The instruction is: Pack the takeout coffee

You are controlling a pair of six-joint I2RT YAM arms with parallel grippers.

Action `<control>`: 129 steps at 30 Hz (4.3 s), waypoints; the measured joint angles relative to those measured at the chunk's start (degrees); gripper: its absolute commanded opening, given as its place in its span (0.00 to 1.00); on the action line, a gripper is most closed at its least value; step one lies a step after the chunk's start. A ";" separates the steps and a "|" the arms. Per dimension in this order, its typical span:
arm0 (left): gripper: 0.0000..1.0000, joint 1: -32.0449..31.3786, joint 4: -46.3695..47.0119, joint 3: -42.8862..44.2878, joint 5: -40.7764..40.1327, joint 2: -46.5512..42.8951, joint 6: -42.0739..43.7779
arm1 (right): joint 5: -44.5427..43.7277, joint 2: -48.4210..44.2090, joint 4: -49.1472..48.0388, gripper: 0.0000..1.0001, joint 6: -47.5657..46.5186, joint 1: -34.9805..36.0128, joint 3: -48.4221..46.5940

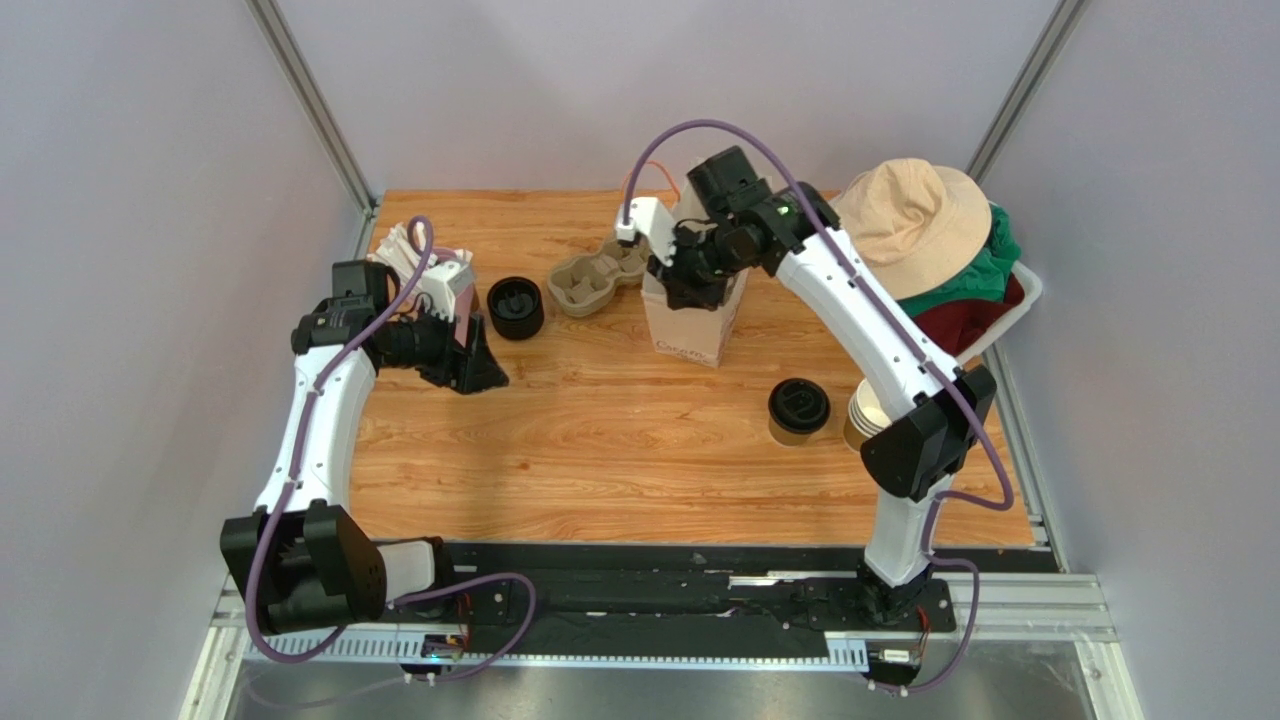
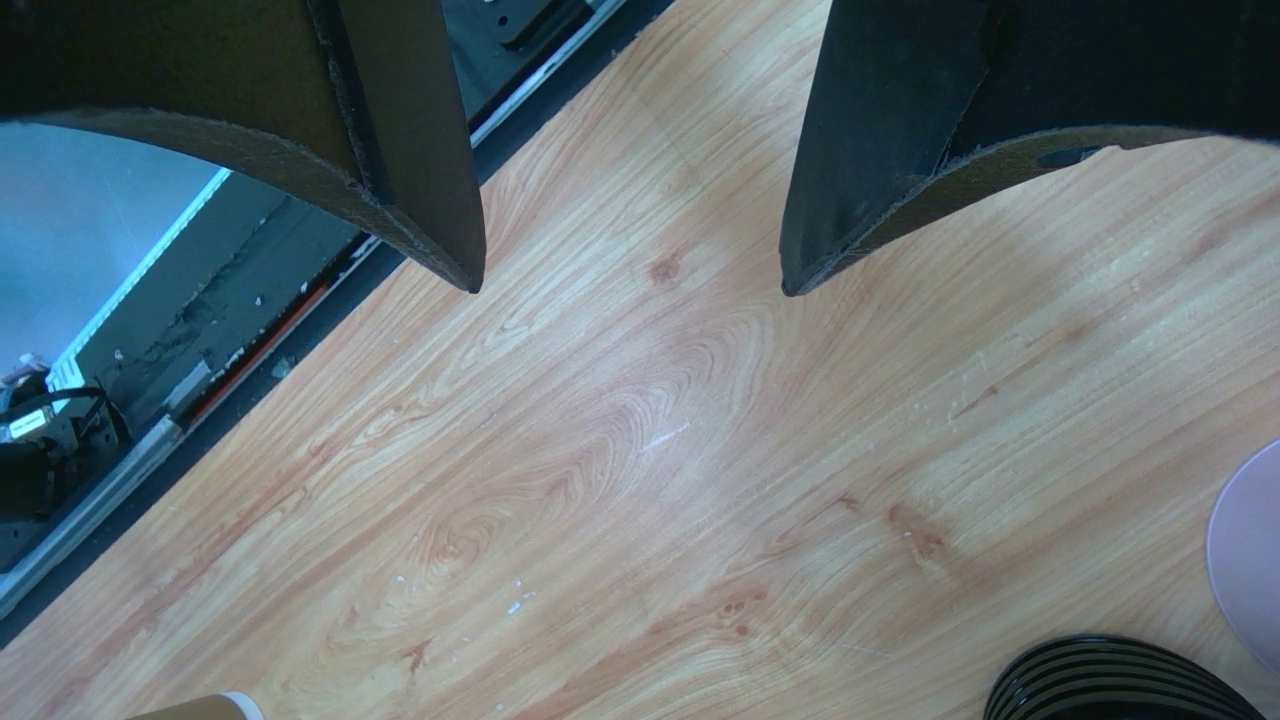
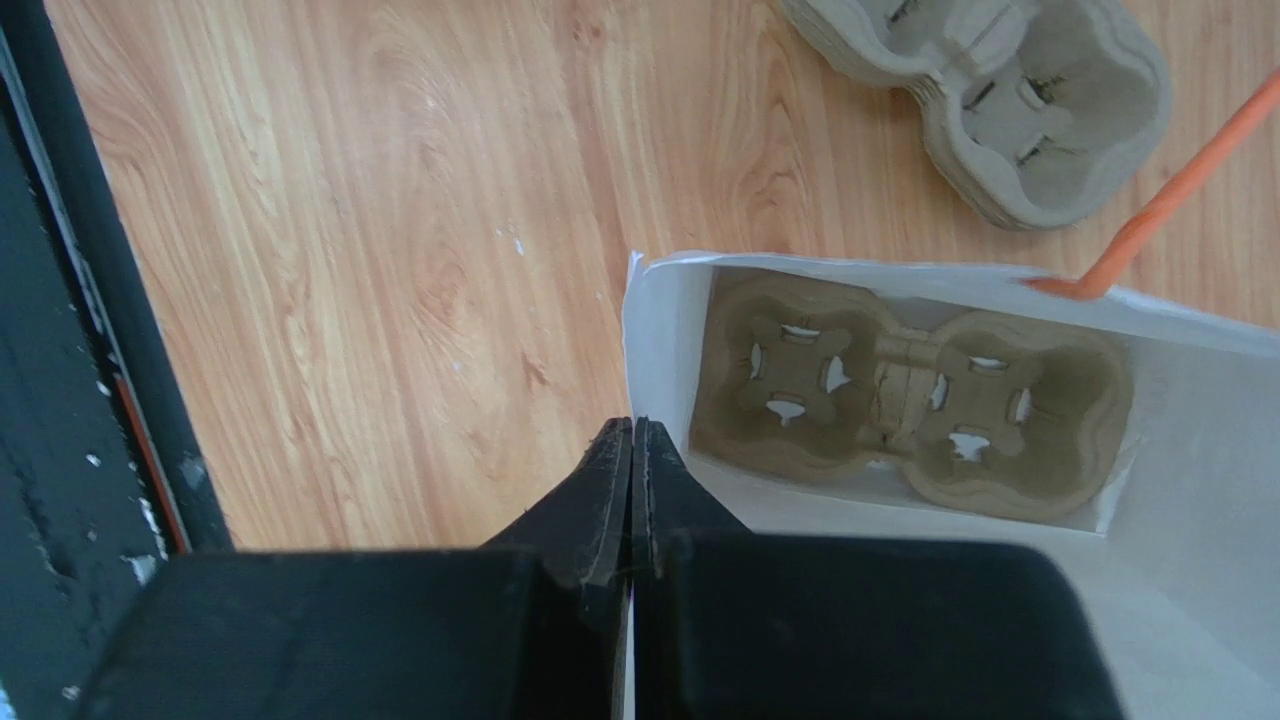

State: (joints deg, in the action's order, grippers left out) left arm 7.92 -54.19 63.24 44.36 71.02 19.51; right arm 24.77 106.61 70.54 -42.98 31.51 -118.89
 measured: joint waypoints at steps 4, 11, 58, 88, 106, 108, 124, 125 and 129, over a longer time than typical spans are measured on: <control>0.81 0.00 0.00 0.00 0.07 -0.04 0.09 | -6.29 -0.09 -0.55 0.00 7.43 6.08 -1.05; 0.81 0.00 0.00 0.00 0.15 -0.74 0.17 | -13.20 -0.13 0.33 0.00 13.57 11.76 -8.02; 0.81 0.00 0.63 -0.24 -2.73 -1.92 0.11 | -21.16 -28.06 -14.97 0.59 24.02 11.19 7.30; 0.81 0.00 0.92 -0.33 -2.93 -1.97 0.02 | -13.64 -30.23 -11.47 0.36 20.96 -8.35 52.54; 0.81 0.00 0.92 -0.35 -2.91 -1.97 0.02 | -14.51 -26.43 -14.67 0.06 22.38 -8.35 54.40; 0.81 0.00 0.92 -0.35 -2.91 -1.97 0.02 | -14.78 -26.43 -14.78 0.07 22.40 -8.35 54.40; 0.81 0.02 0.92 -0.35 -2.91 -1.97 0.04 | -15.10 -26.21 -14.88 0.14 22.38 -8.35 54.38; 0.81 0.02 0.92 -0.35 -2.91 -1.97 0.04 | -15.13 -26.21 -14.88 0.15 22.38 -8.35 54.38; 0.81 0.02 0.92 -0.37 -2.91 -1.97 0.04 | -15.28 -25.90 -14.73 0.17 22.38 -8.35 54.38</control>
State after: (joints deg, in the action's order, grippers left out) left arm 7.94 -53.28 62.87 41.45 69.06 19.55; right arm 9.50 80.71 55.81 -20.60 23.16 -64.51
